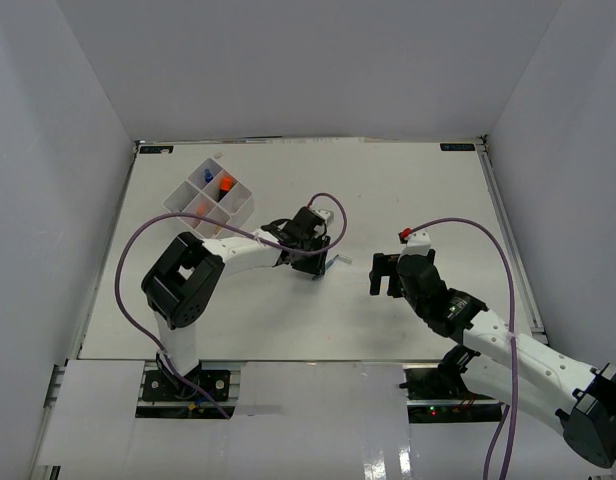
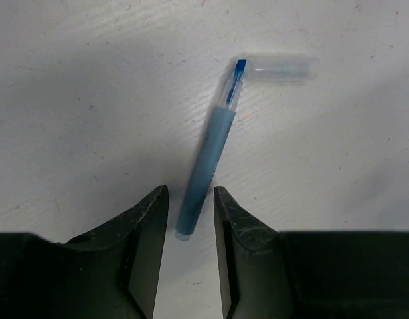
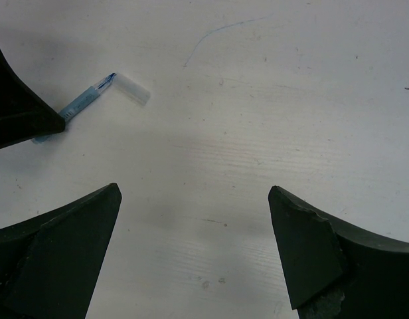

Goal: Sort the stationery into containers
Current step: Pick up the pen from the center of the board.

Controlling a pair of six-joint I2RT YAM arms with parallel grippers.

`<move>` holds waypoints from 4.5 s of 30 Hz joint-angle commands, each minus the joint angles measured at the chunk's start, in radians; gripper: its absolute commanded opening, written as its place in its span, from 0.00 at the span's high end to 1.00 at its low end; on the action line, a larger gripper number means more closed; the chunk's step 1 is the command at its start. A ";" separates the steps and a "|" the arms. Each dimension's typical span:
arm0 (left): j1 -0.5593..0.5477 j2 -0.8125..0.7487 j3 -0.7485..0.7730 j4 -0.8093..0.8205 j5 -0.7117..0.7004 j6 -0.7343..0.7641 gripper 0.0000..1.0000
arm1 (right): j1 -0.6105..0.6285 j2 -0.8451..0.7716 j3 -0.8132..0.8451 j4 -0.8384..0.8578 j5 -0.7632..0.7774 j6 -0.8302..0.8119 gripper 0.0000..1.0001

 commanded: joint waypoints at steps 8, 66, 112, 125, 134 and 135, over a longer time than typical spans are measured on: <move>-0.012 0.059 0.041 -0.061 -0.015 -0.017 0.55 | -0.022 0.006 -0.014 0.045 -0.036 0.011 0.01; 0.066 -0.765 -0.353 0.478 0.235 0.265 1.00 | -0.033 0.233 0.366 0.490 -0.567 -0.051 0.25; 0.066 -0.791 -0.399 0.567 0.432 0.299 0.48 | -0.033 0.249 0.437 0.527 -0.763 -0.043 0.92; 0.066 -0.760 -0.393 0.568 0.447 0.302 0.65 | -0.033 0.244 0.414 0.562 -0.795 -0.026 0.92; 0.068 -0.765 -0.401 0.591 0.459 0.291 0.75 | -0.031 0.252 0.399 0.578 -0.811 -0.015 0.92; 0.066 -0.768 -0.404 0.597 0.461 0.290 0.76 | -0.033 0.252 0.396 0.581 -0.815 -0.015 0.92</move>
